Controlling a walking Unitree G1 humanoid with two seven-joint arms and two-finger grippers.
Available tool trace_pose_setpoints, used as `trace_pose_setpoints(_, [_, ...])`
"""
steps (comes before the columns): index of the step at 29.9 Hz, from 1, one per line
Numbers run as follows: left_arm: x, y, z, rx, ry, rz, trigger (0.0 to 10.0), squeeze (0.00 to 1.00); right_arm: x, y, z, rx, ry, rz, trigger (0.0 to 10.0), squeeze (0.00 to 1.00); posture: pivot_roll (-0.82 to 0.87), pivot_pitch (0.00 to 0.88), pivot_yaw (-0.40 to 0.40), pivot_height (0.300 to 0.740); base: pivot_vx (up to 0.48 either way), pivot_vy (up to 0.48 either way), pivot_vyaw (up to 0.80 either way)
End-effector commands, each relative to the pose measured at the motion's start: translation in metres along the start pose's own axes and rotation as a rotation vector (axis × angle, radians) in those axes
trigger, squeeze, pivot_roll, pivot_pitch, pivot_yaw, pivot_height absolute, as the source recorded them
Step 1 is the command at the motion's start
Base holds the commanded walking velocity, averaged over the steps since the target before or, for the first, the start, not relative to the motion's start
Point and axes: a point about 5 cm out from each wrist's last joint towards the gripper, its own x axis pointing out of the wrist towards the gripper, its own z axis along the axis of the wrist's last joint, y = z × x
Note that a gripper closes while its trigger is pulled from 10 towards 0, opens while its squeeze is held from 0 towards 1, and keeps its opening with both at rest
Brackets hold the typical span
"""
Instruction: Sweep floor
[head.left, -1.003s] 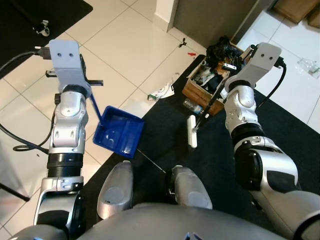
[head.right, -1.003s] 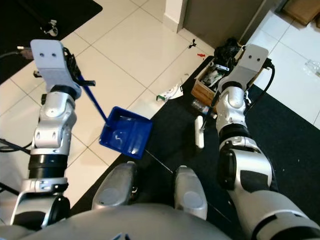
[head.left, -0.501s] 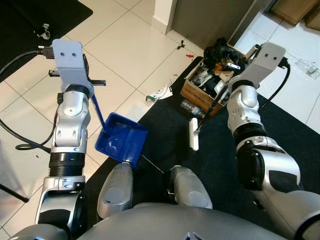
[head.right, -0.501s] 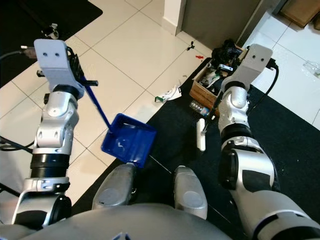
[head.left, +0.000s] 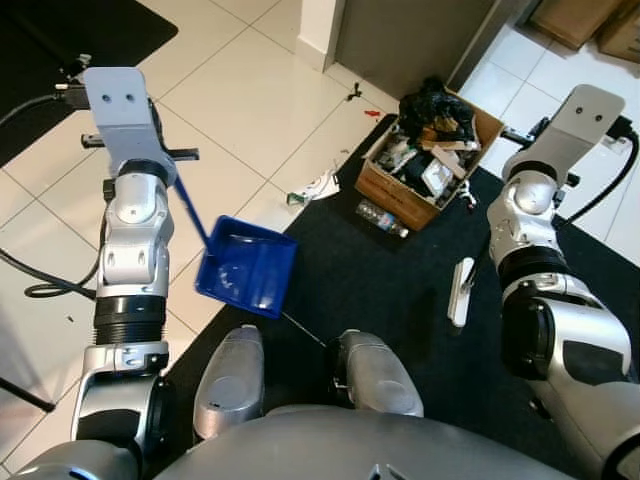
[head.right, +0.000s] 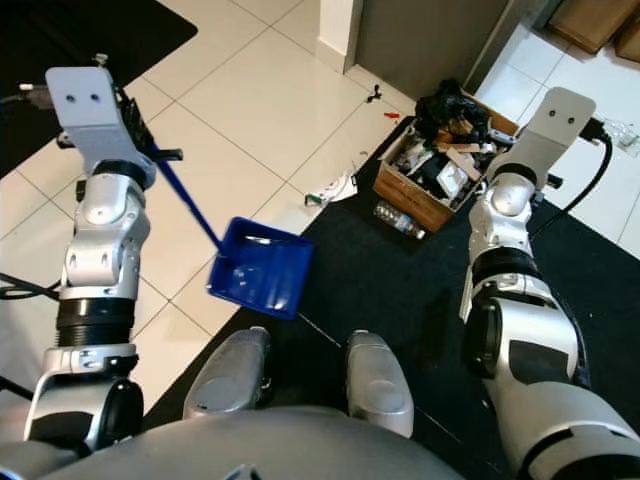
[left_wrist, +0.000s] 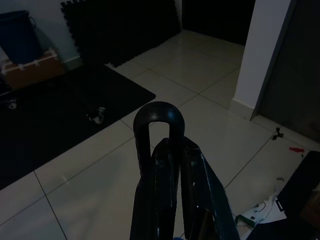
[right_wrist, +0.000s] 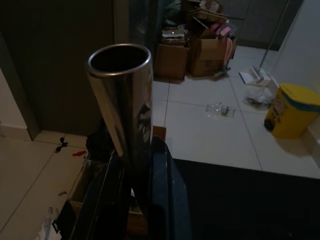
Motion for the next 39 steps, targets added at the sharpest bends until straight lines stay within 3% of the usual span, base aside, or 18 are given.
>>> trace_pose_setpoints(1, [0.0038, 0.0005, 0.0101, -0.001, -0.056, 0.007, 10.0, 0.0, 0.0023, 0.0008, 0.0046, 0.007, -0.013, -0.003, 10.0, 0.0, 0.17, 0.0, -0.082, 0.74, 0.386, 0.0, 0.0])
trace_pose_setpoints(14, [0.005, 0.0064, 0.0102, -0.002, -0.053, 0.029, 10.0, 0.0, 0.0038, 0.0003, 0.0073, 0.011, -0.021, -0.01, 10.0, 0.0, 0.18, 0.0, -0.08, 0.74, 0.457, 0.0, 0.0])
trace_pose_setpoints(39, [0.0046, 0.0026, 0.0112, 0.007, -0.063, 0.004, 10.0, 0.0, 0.0021, 0.0024, 0.0049, 0.016, -0.015, -0.005, 10.0, 0.0, 0.18, 0.004, -0.076, 0.74, 0.472, 0.0, 0.0])
